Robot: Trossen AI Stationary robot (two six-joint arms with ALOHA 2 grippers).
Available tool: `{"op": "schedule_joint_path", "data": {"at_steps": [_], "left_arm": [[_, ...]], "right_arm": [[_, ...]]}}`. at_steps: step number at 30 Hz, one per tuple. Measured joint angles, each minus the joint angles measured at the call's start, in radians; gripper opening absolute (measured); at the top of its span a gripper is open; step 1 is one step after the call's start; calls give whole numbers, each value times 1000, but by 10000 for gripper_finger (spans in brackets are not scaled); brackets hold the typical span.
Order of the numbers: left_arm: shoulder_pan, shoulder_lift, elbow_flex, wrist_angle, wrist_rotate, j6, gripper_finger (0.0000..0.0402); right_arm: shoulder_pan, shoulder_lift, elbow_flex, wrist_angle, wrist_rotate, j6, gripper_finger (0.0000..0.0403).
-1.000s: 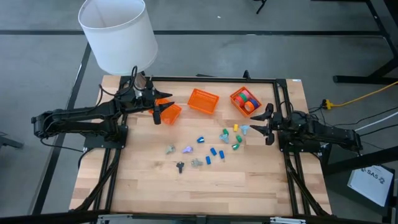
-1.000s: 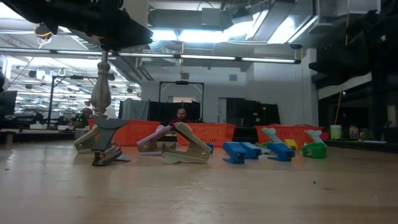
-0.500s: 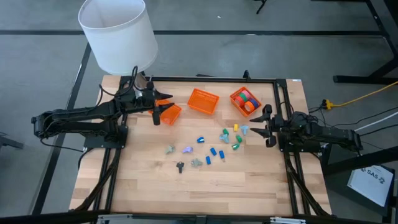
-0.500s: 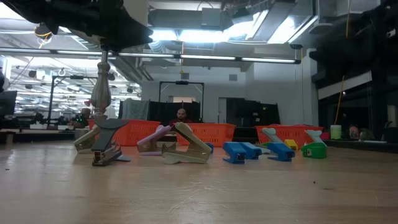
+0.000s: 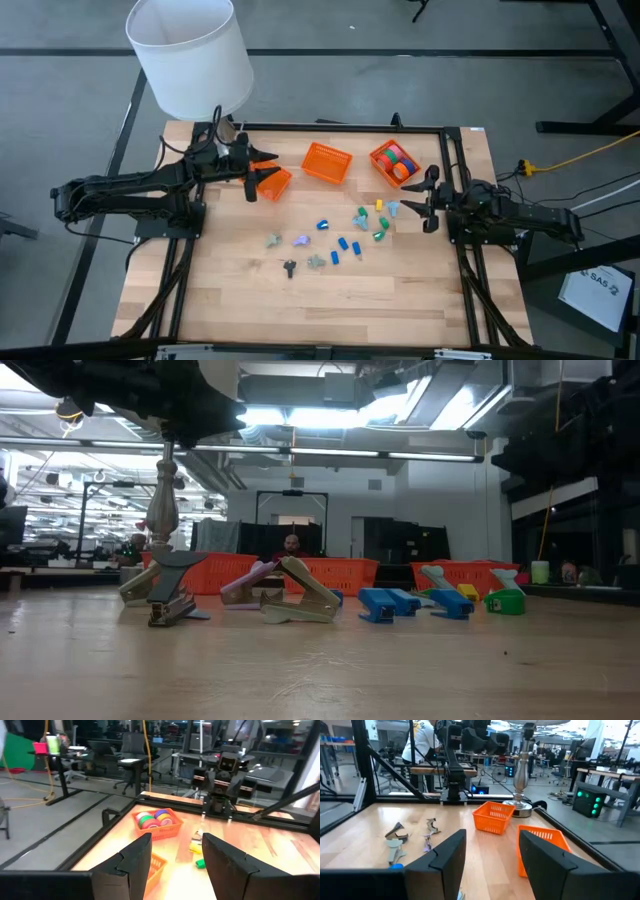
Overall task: Pick and place Stapler, Stapler remover, tape
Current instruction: Put the blue stapler into the middle orange bin
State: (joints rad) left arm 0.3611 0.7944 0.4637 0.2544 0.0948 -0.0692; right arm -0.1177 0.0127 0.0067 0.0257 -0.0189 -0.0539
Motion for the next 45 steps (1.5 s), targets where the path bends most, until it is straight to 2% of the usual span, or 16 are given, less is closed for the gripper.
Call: {"op": "schedule_joint_path", "data": {"at_steps": [7, 17, 23, 27, 34, 38, 45], "left_arm": [[0, 0, 0, 15, 2, -1, 171], [0, 0, 0, 56, 19, -81, 171], [-12, 16, 0, 88, 21, -219, 171], [-84, 41, 5, 93, 36, -177, 171], [-277, 141, 7, 348, 56, -100, 171], [-346, 215, 8, 441, 53, 23, 171], [-399, 320, 8, 468, -168, 85, 171]], "right_arm": [[0, 12, 0, 0, 0, -9, 188], [0, 12, 0, 0, 0, -7, 188], [0, 12, 0, 0, 0, -6, 188], [0, 12, 0, 0, 0, -10, 188], [0, 12, 0, 0, 0, -7, 188], [0, 12, 0, 0, 0, -7, 188], [0, 12, 0, 0, 0, -6, 188]]}}
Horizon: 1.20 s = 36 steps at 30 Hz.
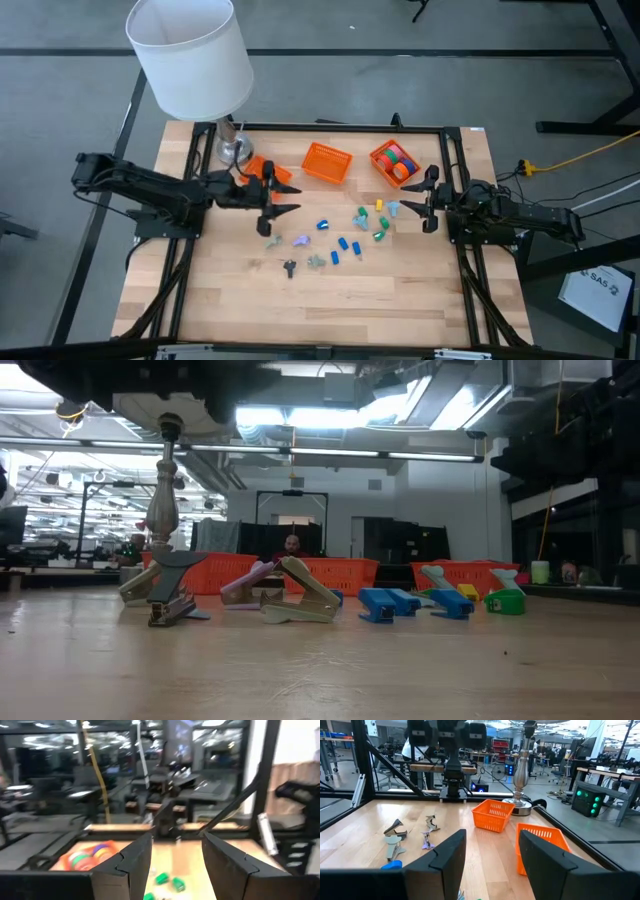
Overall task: Pick and place Stapler, Stapler remover, tape
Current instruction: Put the blue stapler into the middle orange bin
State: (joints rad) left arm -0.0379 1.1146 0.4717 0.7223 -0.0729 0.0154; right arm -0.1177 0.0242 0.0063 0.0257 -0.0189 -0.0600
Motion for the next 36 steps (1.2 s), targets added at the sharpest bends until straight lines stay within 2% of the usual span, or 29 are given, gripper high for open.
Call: {"op": "schedule_joint_path", "data": {"at_steps": [4, 8, 11, 16, 29, 36], "left_arm": [[-15, 56, 24, -65, -96, 9, 171], [-21, 130, 104, -266, -176, 9, 171], [-21, 198, 168, -397, -195, 8, 171], [-21, 284, 256, -510, -191, 28, 171], [-21, 411, 399, -727, -113, 141, 171], [-21, 487, 436, -741, -64, 164, 171]], "right_arm": [[0, 0, 0, 0, 0, -1, 188], [0, 0, 0, 0, 0, -1, 188], [0, 0, 0, 0, 0, 0, 188], [0, 0, 0, 0, 0, 0, 188], [0, 0, 0, 0, 0, -1, 188], [0, 0, 0, 0, 0, 0, 188]]}}
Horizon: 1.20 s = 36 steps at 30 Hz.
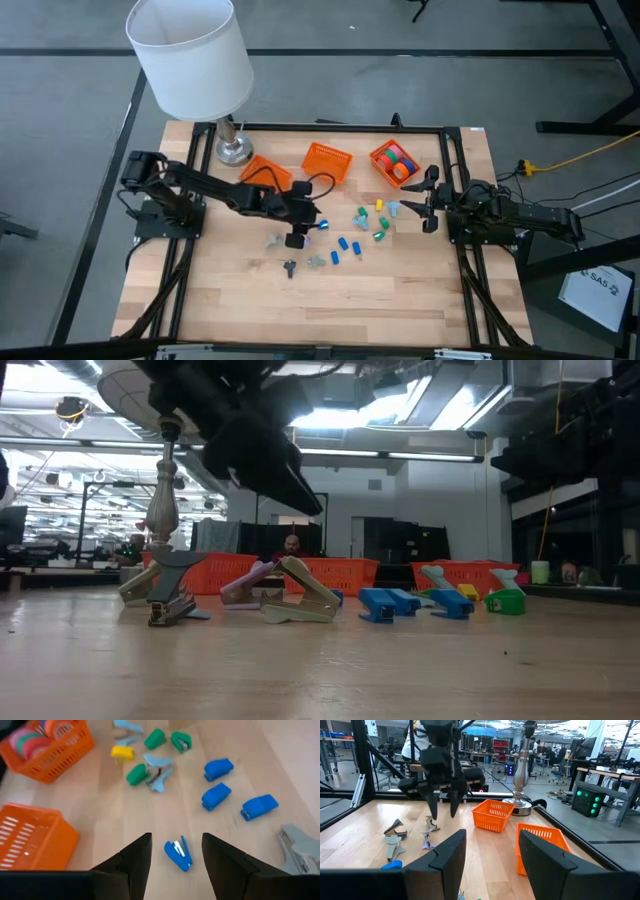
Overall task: Pick and place Stapler, Stapler remover, tape
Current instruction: Put the blue stapler into the middle orange bin
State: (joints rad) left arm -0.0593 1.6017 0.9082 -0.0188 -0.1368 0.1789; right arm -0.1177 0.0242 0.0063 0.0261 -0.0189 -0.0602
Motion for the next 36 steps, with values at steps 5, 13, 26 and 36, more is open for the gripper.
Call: {"op": "schedule_joint_path", "data": {"at_steps": [5, 13, 26, 36], "left_arm": [[6, 55, 31, 0, 0, -70, 171], [35, 175, 120, -80, 21, -290, 180], [42, 336, 302, -301, 26, -446, 236], [40, 346, 301, -337, 29, -457, 244]], "right_arm": [[0, 0, 0, 0, 0, 0, 188], [0, 0, 0, 0, 0, -1, 188], [0, 0, 0, 0, 0, 0, 188], [0, 0, 0, 0, 0, -1, 188]]}}
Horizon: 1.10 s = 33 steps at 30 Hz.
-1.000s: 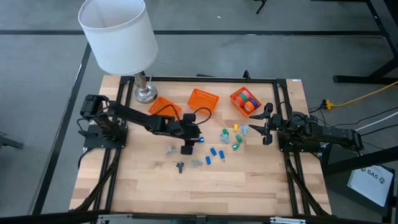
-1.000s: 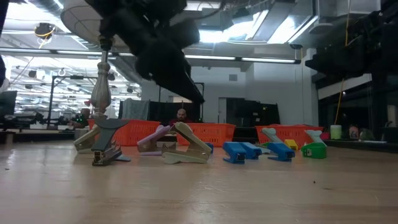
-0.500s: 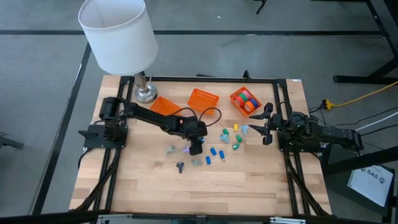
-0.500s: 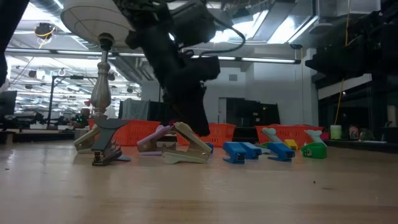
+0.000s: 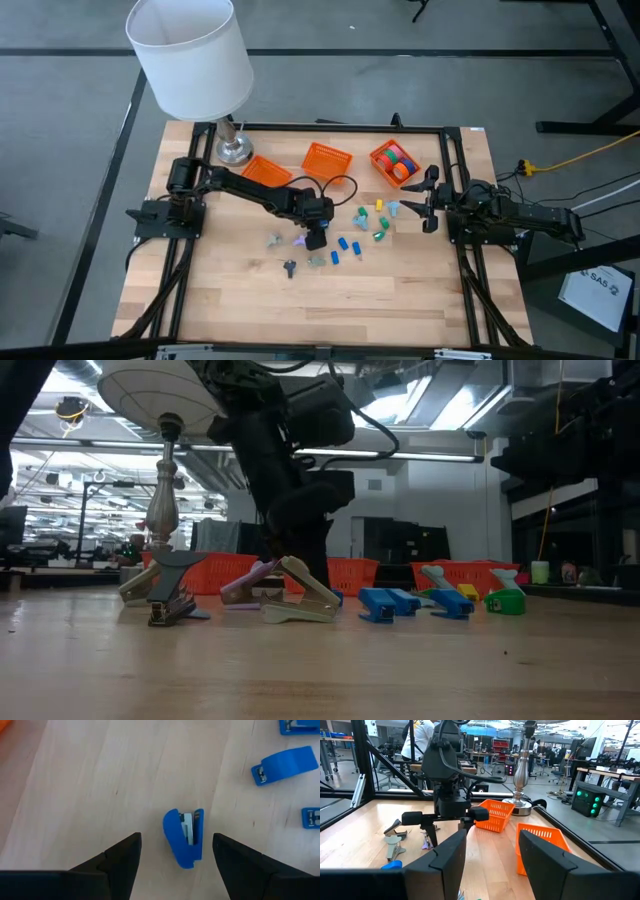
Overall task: Pick and place Stapler, Stapler remover, tape
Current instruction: Put the blue stapler into the middle orange bin
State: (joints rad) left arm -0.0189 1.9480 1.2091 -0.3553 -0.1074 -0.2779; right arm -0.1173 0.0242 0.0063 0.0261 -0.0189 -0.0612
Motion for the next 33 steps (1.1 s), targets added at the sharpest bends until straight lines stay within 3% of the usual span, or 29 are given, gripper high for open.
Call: {"op": "schedule_joint_path", "data": {"at_steps": [21, 33], "left_arm": [[-2, 40, 3, 18, -9, 3, 241], [1, 42, 2, 19, -29, 2, 160]], "right_arm": [[0, 0, 0, 0, 0, 0, 188], [0, 0, 0, 0, 0, 1, 188]]}}
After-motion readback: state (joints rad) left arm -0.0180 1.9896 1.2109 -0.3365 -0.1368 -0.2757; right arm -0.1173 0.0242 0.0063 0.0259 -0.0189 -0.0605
